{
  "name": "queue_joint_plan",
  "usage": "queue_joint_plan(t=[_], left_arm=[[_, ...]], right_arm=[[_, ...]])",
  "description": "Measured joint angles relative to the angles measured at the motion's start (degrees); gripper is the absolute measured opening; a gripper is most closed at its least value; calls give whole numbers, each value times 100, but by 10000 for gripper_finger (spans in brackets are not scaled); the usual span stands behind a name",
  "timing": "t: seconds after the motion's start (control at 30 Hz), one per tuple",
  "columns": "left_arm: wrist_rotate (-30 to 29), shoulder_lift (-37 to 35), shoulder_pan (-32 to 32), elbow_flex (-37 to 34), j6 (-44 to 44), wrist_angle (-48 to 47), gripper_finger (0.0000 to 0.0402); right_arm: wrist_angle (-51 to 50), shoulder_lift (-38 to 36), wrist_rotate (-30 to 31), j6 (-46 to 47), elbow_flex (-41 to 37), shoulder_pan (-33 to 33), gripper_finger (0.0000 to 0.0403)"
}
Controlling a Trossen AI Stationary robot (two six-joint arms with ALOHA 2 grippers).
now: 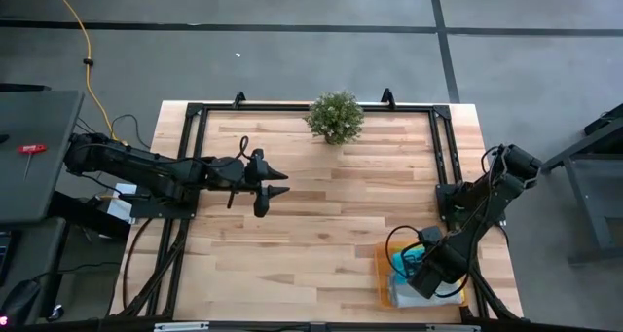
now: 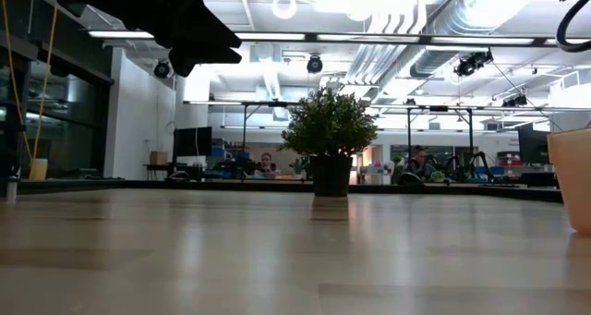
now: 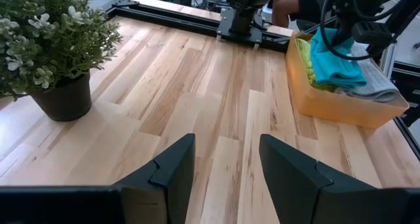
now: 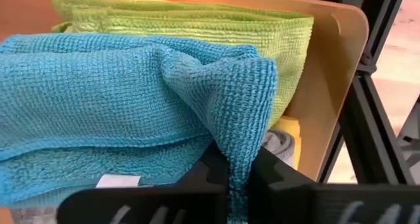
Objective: Fold microfiber towels
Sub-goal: Put the folded blue microfiber towel into the orange bin
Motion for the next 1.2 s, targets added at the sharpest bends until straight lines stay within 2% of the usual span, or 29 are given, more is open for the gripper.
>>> queue_joint_plan(t=[0.17,0.37,0.53,0.63,0.7,0.8,0.97,1.03,1.13,1.2], left_arm=[[-11,-2,0,0,0,0,161],[-13,-2,0,0,0,0,161],[-15,-2,0,0,0,0,161],[-15,-2,-2,0,0,0,161],[-13,-2,0,0,0,0,161],[-13,-4,-2,0,-2,0,161],[188,-4,-13,0,-246,0,161],[271,-4,-13,0,-372,0,161],[304,-4,-17,0,-463,0,161],[302,-4,-17,0,-470,0,161]], right_arm=[[91,0,-7,77,0,-2,24],[-50,0,-36,61,-2,-2,111],[-1054,-149,-246,-245,280,63,184],[-1831,-353,15,-208,575,187,203],[-1830,-579,234,-211,621,269,205],[-985,-986,630,-438,336,341,205],[1555,-1721,1533,-1342,-546,268,206],[2281,-1854,1455,-1631,-876,138,204],[3009,-1828,835,-2151,-1278,-35,189],[3473,-1790,687,-2367,-1471,-112,171]])
